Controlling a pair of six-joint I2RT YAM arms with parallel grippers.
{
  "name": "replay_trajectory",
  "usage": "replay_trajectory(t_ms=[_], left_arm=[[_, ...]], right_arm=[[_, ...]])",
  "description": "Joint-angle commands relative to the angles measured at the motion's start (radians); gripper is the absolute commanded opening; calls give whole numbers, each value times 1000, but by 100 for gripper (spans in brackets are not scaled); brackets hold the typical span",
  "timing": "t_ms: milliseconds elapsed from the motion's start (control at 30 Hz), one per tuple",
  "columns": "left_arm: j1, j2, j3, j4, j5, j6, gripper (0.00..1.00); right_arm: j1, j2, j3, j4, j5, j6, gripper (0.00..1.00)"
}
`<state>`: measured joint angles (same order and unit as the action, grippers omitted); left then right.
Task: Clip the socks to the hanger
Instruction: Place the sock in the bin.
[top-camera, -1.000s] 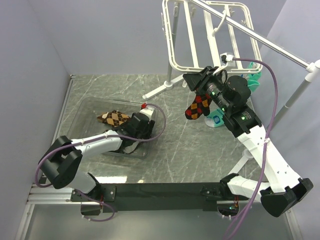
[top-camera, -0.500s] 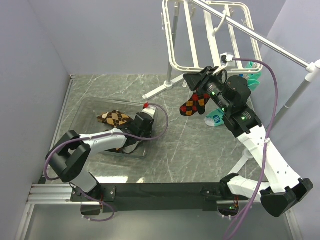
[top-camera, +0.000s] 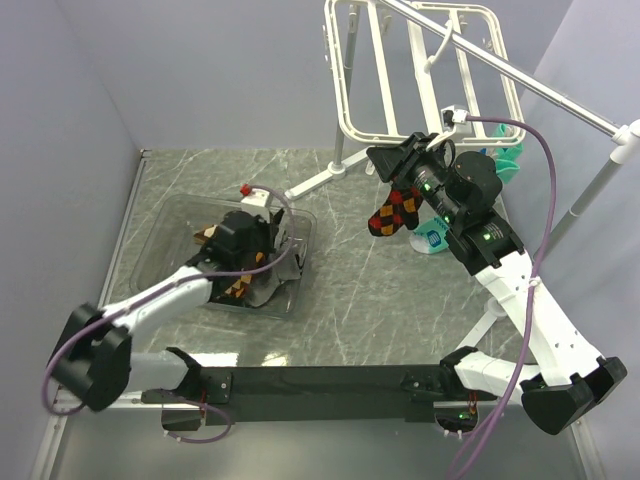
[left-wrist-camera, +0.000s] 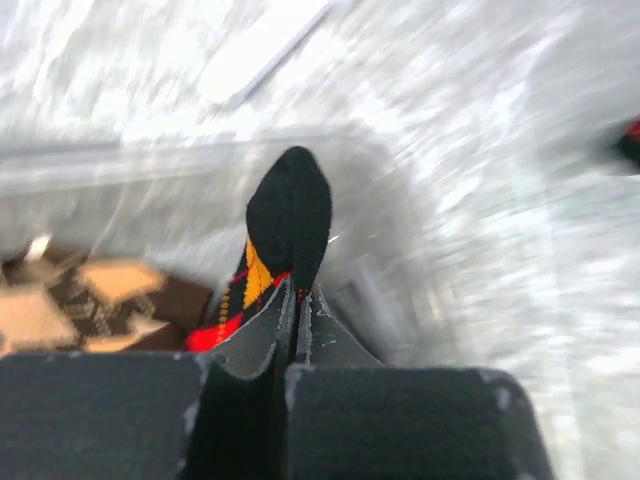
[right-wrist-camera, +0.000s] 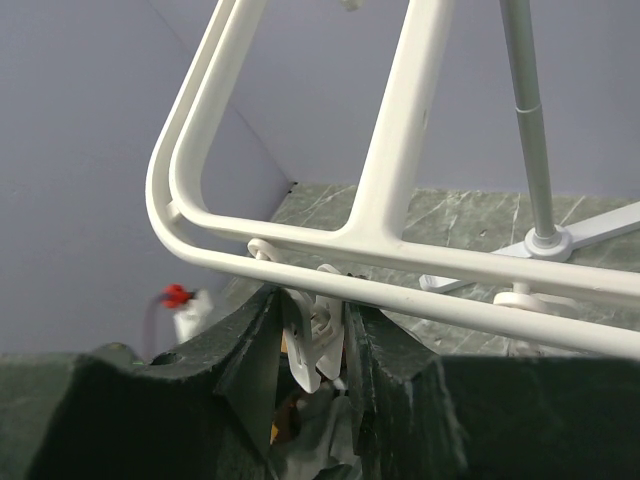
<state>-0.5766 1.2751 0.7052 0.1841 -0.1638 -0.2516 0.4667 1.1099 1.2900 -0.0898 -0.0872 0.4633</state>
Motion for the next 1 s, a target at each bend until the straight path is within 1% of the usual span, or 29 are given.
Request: replay_trajectory(t_ms=[0,167,267,400,467,567,600,667,733,767,833,867,900,967], left_arm=[[4,-126,-25,146,225,-25,1],[6,-236,-42,201,407,-26,1],[6,-315,-36,222,448,-25,1],[6,-347,-6,229,518,-26,1],[6,-350,-6,261,547,-40,1],[6,-342,10,258,528,-63,1],[6,-336,34,243,505,-80,0],[6,-315,69,157,333,-110,1],[7,-295,144,66,168,-173,1],[15,-284,161,2,45,-189,1],[21,-296,157,-12,-52,-248,1],[32,-316,130,-14,-115,-264,1],[37,-327,114,-18,-150,-306,1],[66,-353,79,-40,-234,-345,1]], right_arm=[[-2,-12,25,47,-3,1,0],[-3,-4,32,59,-19,15,0],[-2,-4,31,64,-20,23,0],[-3,-10,19,79,-23,37,0],[-2,-10,14,81,-22,43,0],[-2,-16,9,82,-23,40,0],[-3,-19,6,82,-20,40,0],[-3,-27,2,85,-13,35,0],[-3,-31,-3,85,-8,37,0],[-3,-36,-6,87,-6,35,0],[-3,-39,-6,85,-6,32,0],[-3,-39,-8,81,-3,31,0],[-2,-41,-6,79,1,29,0],[-5,-39,-9,79,1,28,0]])
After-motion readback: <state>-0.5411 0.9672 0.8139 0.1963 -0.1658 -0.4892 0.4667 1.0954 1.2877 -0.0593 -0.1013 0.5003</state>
